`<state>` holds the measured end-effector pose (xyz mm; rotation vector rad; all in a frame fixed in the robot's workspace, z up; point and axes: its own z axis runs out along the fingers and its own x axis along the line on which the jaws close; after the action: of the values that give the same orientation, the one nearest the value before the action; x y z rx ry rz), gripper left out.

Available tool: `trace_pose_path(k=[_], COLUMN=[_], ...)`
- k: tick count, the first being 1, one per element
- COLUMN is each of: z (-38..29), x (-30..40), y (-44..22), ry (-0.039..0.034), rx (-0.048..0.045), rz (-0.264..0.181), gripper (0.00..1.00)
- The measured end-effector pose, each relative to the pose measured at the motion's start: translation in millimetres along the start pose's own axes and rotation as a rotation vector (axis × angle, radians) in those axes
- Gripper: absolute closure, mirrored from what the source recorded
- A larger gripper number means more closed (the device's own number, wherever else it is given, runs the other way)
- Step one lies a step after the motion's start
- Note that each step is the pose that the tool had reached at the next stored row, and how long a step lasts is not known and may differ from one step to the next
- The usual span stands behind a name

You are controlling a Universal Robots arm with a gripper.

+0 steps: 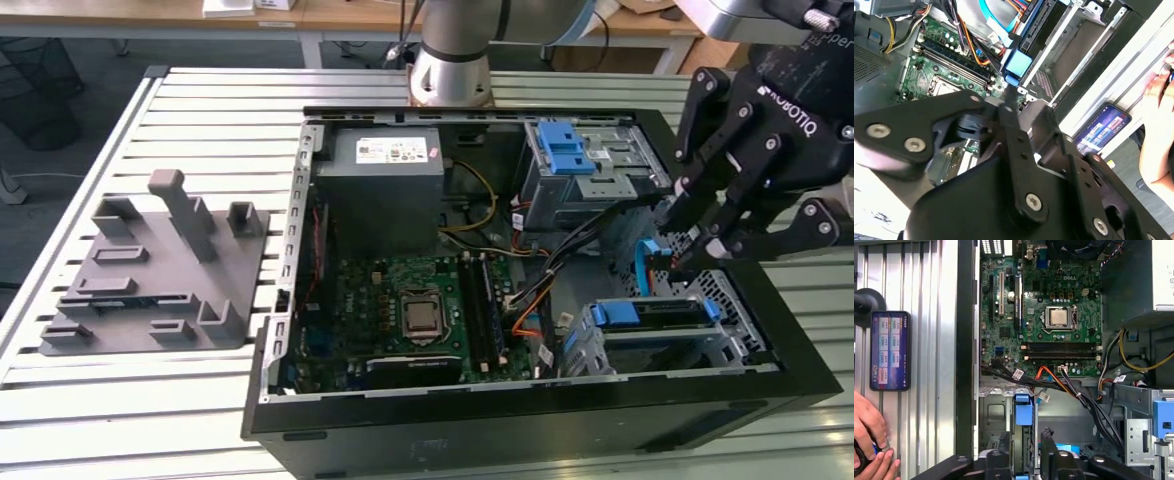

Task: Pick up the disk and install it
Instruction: 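Insert the disk into the insertion slot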

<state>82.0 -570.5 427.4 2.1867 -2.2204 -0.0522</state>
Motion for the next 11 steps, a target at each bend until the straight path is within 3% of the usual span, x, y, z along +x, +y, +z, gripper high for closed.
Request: trace_pose_path(k=[2, 3, 7, 11], z=[0.0, 0.0, 0.2, 0.3], x=[0.0, 0.0, 0.0, 0.0], y=[0.0, 0.0, 0.0, 0.0], ry=[0.0, 0.0, -0.0001, 0.0], rx=[0.0, 0.0, 0.0, 0.0], rz=[0.0, 0.0, 0.0, 0.0], gripper=[0.7, 0.7, 0.88, 0.89])
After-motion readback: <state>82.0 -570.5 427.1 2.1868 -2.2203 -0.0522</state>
